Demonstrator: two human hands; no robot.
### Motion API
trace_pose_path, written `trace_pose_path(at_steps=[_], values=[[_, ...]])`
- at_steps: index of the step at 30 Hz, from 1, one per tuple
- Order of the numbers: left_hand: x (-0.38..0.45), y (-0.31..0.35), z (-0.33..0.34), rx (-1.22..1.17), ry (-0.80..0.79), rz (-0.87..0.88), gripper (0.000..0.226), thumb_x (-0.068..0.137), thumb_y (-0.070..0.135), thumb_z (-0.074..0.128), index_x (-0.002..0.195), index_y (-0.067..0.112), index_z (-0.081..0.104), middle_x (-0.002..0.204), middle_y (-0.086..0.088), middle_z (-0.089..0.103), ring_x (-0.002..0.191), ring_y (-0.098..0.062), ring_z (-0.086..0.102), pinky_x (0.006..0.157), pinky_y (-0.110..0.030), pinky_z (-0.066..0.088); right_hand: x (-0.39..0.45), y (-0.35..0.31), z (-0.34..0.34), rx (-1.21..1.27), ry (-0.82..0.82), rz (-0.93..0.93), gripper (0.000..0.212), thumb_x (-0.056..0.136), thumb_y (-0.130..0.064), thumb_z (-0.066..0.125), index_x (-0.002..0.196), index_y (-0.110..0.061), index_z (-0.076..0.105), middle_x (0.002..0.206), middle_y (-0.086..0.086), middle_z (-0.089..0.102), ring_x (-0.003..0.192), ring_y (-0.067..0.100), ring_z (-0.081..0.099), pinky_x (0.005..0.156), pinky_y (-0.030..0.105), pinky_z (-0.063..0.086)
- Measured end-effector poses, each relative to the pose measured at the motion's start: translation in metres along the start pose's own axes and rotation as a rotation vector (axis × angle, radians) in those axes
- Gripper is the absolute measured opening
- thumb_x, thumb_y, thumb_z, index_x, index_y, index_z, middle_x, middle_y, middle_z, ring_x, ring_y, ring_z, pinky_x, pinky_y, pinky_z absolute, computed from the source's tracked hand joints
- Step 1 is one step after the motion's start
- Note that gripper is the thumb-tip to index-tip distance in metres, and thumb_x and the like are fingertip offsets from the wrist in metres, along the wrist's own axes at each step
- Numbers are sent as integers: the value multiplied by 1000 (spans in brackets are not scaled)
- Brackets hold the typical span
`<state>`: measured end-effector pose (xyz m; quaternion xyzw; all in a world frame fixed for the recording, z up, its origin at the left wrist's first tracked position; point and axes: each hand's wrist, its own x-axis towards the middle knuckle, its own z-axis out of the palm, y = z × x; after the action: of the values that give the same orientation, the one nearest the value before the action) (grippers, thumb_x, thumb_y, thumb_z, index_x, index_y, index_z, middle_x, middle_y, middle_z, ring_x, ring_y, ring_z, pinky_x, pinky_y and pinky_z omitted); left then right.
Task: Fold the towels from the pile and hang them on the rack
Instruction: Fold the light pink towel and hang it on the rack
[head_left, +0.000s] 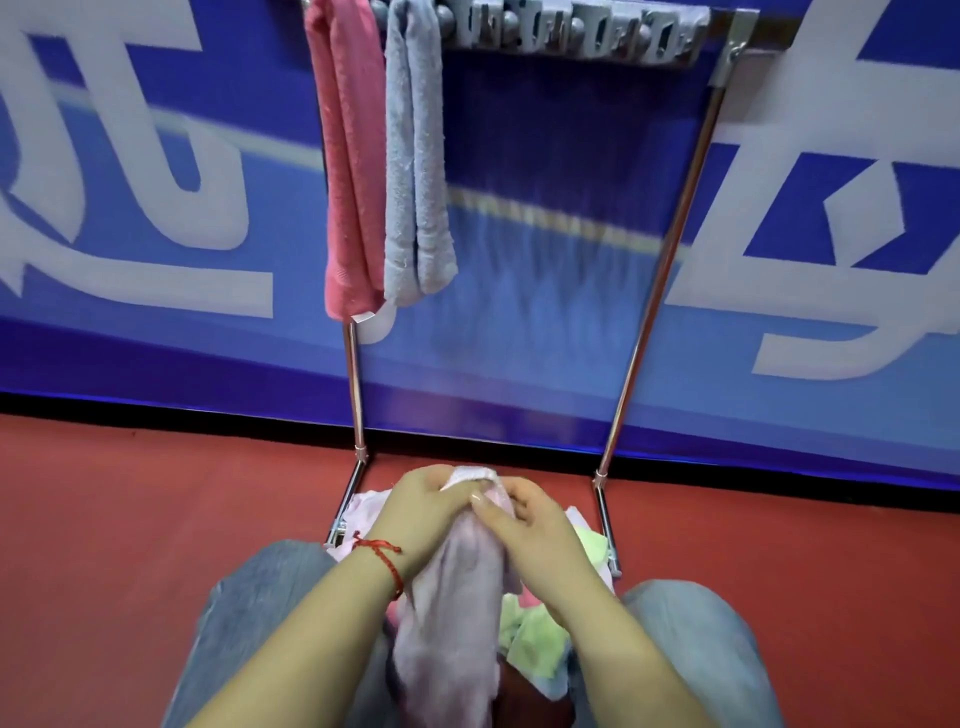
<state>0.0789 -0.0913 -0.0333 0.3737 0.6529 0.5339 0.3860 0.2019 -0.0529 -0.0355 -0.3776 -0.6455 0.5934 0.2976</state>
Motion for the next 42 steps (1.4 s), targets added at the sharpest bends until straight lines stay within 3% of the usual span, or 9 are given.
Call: trace_pose_path(at_steps=[2, 10, 16, 20, 28, 31, 33, 38, 42], values=[[-5, -1, -5, 32, 7, 37, 20, 80, 20, 70, 62, 15, 63, 61, 7, 60, 61, -5, 51, 60, -19, 43, -3, -1, -7, -138, -37, 8, 7, 87, -27, 63, 81, -29, 65, 82, -6, 70, 82, 13, 65, 75, 35, 53], [-13, -9, -41, 252, 23, 162, 17, 86, 3, 61, 81, 17, 70, 60, 23, 64, 59, 10, 55, 63, -5, 42, 5, -21, -48, -107, 278, -77, 17, 90, -10, 55, 78, -10, 67, 68, 0, 61, 53, 4, 49, 51, 17, 40], [-18, 6, -48, 170, 109, 286, 41, 83, 17, 55, 74, 54, 69, 81, 33, 67, 80, 17, 59, 72, -1, 42, 9, -11, -61, -569, 302, -153, 12, 87, -17, 60, 82, -24, 68, 80, -7, 65, 75, 11, 56, 66, 23, 41], [-14, 3, -53, 85, 325, 233, 28, 81, 13, 60, 78, 37, 74, 78, 20, 71, 78, 9, 61, 73, -9, 45, 22, 7, -68, -962, 108, -44, 29, 84, -6, 51, 99, -23, 70, 98, 2, 59, 92, 23, 58, 73, 30, 41], [-9, -20, -71, -115, 689, -23, 16, 88, 27, 60, 96, 16, 68, 86, -1, 64, 84, -14, 55, 73, -25, 39, 26, 32, -94, -450, 373, 69, 11, 86, -5, 62, 86, -9, 71, 76, 1, 62, 76, 18, 54, 55, 8, 37], [-2, -34, -69, -169, 649, -136, 26, 91, 31, 54, 79, 9, 65, 68, -2, 55, 73, -17, 47, 59, -28, 38, 23, 46, -97, -347, 457, 147, 14, 82, -16, 69, 71, -8, 64, 63, 1, 56, 64, 18, 47, 50, 17, 36], [3, -40, -60, -248, 622, -195, 25, 90, 30, 57, 71, 14, 63, 72, -4, 57, 76, -20, 50, 70, -34, 45, 19, 51, -95, -274, 498, 145, 22, 82, -20, 70, 71, -3, 61, 63, 5, 52, 61, 19, 43, 48, 22, 34], [0, -63, -4, -85, 333, -325, 37, 87, 34, 59, 111, 6, 63, 100, -12, 63, 89, -21, 55, 90, -35, 46, 4, 74, -63, 230, 332, 339, 13, 82, -19, 70, 84, -5, 69, 83, 29, 62, 74, 22, 52, 63, 30, 41], [-19, -91, 39, -83, 176, -373, 38, 86, 27, 65, 49, 20, 63, 47, 5, 55, 52, -14, 49, 55, -24, 44, -8, 95, -27, 418, 191, 520, 14, 84, -14, 67, 95, -5, 69, 83, 15, 64, 67, 19, 58, 48, 21, 47]])
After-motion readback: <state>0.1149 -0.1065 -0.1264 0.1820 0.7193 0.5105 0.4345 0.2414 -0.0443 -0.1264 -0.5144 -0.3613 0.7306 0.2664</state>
